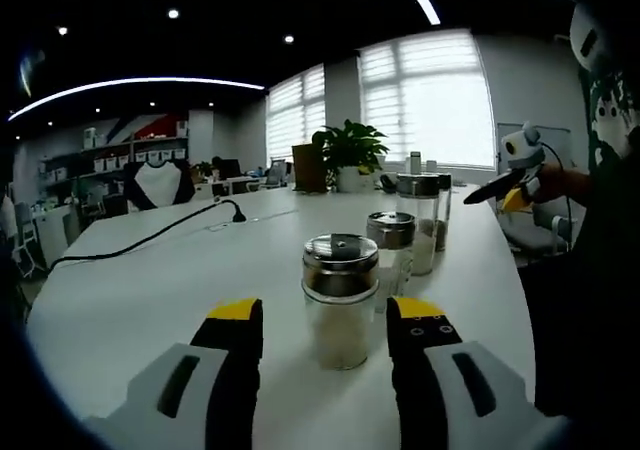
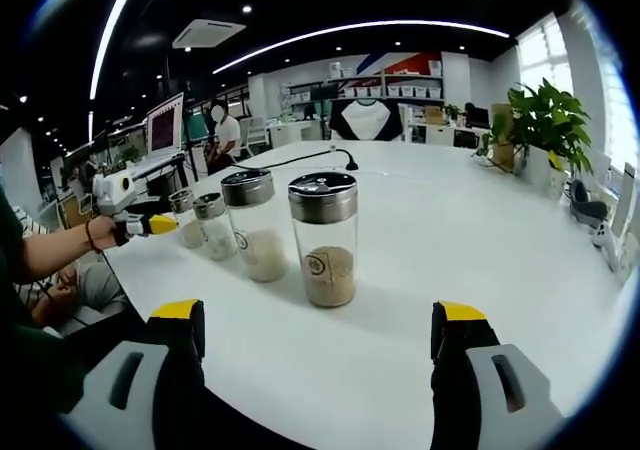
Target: Rotate the seasoning bottle until the label or dispensing opening points toward the visible target arrow and the bottle remains upright within the marked orientation range
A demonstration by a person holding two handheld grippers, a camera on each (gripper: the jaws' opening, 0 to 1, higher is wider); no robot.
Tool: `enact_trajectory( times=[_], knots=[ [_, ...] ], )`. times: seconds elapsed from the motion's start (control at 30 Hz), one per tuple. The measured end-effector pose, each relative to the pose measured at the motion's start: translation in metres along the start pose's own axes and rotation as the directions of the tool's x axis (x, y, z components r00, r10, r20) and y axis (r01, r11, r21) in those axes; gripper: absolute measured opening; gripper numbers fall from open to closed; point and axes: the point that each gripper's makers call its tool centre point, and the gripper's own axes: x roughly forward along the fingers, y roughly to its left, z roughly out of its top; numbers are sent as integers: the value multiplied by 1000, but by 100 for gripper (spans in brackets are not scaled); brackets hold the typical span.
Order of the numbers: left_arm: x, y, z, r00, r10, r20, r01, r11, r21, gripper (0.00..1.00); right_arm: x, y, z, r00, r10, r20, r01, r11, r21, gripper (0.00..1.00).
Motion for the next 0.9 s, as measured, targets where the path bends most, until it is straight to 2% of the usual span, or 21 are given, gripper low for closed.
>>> enact_trajectory(
  times=[0.1,0.17,0.23,0.37,0.43,0.47,0.57,0.6,0.63,0.67,0.7,0.73,0.77,0.83,0.87,0.9],
  knots=[
    [-2,-4,-6,997,59,-41,-59,998,4,53,0,-1,0,1000,-1,0,1,1000,0,96],
    [-4,-4,-10,994,97,-49,-98,995,-20,53,0,-1,1,1000,-1,2,1,1000,2,96],
    [-6,-3,-9,987,152,-45,-155,986,-65,55,0,0,1,1000,0,0,0,1000,1,96],
    [-7,-3,-8,978,198,-59,-201,978,-62,56,0,0,2,1000,0,3,0,1000,-2,96],
    [-7,0,-3,968,250,-32,-252,959,-130,55,0,0,1,1000,0,0,0,1000,1,96],
    [-6,-1,-2,966,255,-31,-257,956,-139,55,1,0,1,1000,-1,-2,1,1000,1,96],
    [-3,-5,-8,954,289,-76,-295,951,-92,55,0,1,2,1000,0,2,0,1000,1,96],
    [-3,-7,-8,953,295,-73,-301,949,-97,56,0,1,3,1000,-1,4,1,1000,-1,96],
    [-3,-7,-7,947,314,-62,-320,940,-120,58,0,1,3,1000,-1,4,1,1000,-1,96],
    [-4,-6,-6,937,348,-40,-350,921,-169,62,0,1,3,1000,-2,4,2,1000,0,96],
    [-5,-4,-8,926,376,-37,-376,910,-176,63,0,1,3,1000,-2,6,2,1000,1,96],
    [-6,-4,-12,919,391,-59,-395,904,-163,63,0,0,3,1000,-2,6,2,1000,2,96],
    [-9,-2,-15,901,428,-78,-435,890,-135,61,0,0,3,1000,-2,5,2,1000,1,96],
    [-7,-4,-14,893,444,-67,-449,883,-134,59,0,0,2,1000,-2,1,2,1000,0,96],
    [-6,-3,-12,884,464,-60,-467,871,-151,59,0,0,3,1000,0,3,0,1000,0,96],
    [-5,-5,-12,883,466,-57,-469,869,-157,59,0,1,3,1000,2,4,-2,1000,1,96]
  ],
)
